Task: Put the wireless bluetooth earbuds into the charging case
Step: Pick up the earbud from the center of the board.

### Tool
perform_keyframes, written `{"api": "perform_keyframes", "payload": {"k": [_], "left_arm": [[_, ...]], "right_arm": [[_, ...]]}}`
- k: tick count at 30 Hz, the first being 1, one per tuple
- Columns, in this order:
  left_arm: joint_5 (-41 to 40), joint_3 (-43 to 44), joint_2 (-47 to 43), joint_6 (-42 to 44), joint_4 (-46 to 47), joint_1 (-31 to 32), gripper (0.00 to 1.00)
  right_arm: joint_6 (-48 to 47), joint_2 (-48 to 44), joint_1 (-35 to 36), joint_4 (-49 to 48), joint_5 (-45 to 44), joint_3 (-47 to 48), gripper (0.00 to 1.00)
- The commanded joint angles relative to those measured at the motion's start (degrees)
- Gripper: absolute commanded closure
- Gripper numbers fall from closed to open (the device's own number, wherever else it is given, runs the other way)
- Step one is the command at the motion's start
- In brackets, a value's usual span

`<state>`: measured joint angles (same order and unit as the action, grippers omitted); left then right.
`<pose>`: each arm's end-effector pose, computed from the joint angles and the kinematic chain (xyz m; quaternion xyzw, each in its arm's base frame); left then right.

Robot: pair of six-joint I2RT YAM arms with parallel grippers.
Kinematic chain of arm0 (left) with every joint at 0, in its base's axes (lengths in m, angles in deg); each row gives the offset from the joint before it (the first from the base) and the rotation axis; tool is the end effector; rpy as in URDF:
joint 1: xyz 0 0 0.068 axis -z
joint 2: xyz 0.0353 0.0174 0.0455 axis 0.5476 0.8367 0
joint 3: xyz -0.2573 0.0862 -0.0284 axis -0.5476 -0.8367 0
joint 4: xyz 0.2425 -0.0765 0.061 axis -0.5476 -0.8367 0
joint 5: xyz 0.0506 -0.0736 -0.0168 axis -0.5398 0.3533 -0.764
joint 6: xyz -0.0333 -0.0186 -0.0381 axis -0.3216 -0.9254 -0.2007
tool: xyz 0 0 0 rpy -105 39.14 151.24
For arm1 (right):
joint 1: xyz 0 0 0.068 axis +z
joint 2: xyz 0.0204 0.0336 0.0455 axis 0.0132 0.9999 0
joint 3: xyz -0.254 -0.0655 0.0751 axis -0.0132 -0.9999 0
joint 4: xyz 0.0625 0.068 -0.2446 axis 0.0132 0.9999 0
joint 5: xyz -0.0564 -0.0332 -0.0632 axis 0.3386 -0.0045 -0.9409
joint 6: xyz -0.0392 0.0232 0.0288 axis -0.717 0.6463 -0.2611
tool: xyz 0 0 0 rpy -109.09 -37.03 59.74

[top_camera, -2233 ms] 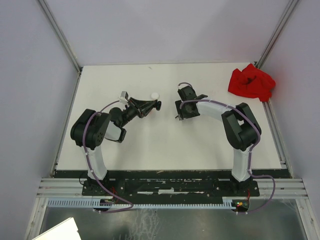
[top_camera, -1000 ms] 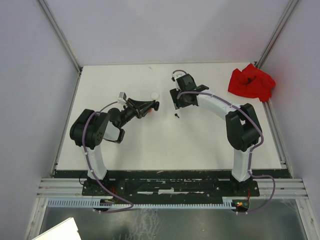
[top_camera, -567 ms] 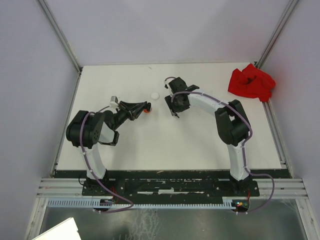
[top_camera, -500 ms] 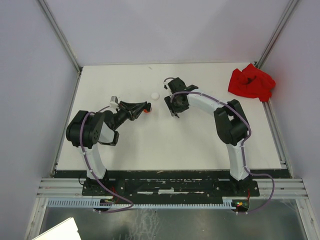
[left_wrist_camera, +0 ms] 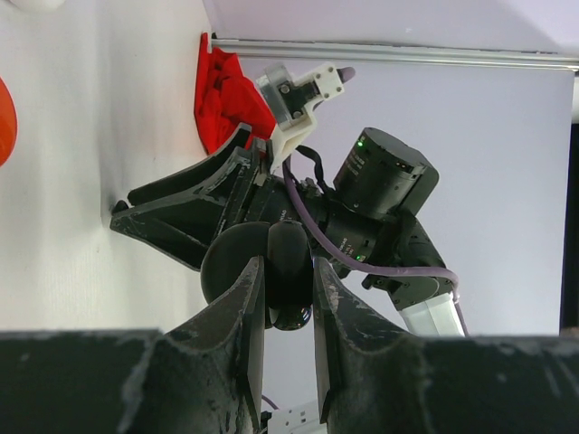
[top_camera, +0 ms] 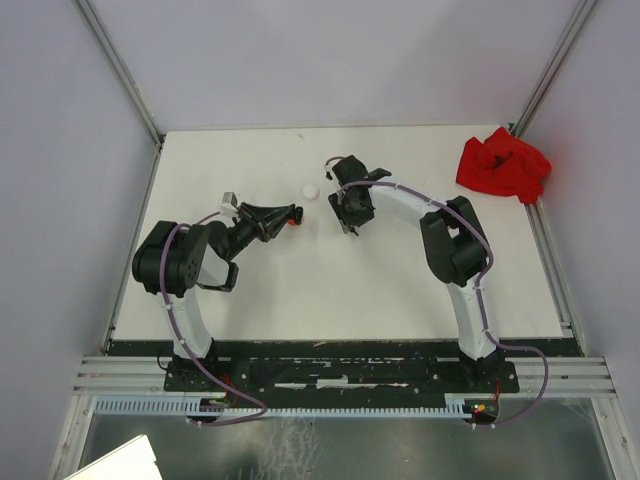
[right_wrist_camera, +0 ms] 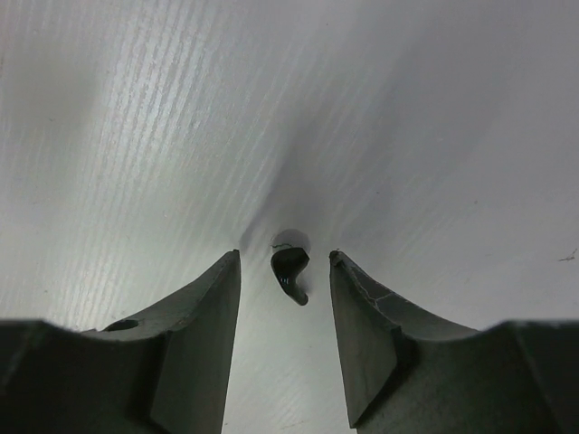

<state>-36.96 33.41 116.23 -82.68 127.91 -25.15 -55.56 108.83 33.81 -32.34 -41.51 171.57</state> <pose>0.2986 -0.0628 0.1351 -0.2770 0.6231 -0.6735 0.2854 0.3900 0.2523 0.1721 -0.2019 0.9553 0.0612 0.2071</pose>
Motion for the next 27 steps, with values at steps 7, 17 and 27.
{"api": "perform_keyframes", "payload": {"k": [7,17,27], "left_arm": [[1.29,-0.20,-1.96,-0.82,8.86,-0.33,0.97],[1.28,-0.46,-2.04,-0.60,8.91,-0.35,0.97],[1.29,-0.29,-1.97,-0.49,8.85,-0.34,0.97]], "right_arm": [[0.76,1.63,0.02,0.18,-0.18,2.60,0.52],[1.49,1.73,-0.46,0.26,0.79,2.25,0.61],[1.71,2.42,-0.87,0.90,1.17,2.38,0.87]]}}
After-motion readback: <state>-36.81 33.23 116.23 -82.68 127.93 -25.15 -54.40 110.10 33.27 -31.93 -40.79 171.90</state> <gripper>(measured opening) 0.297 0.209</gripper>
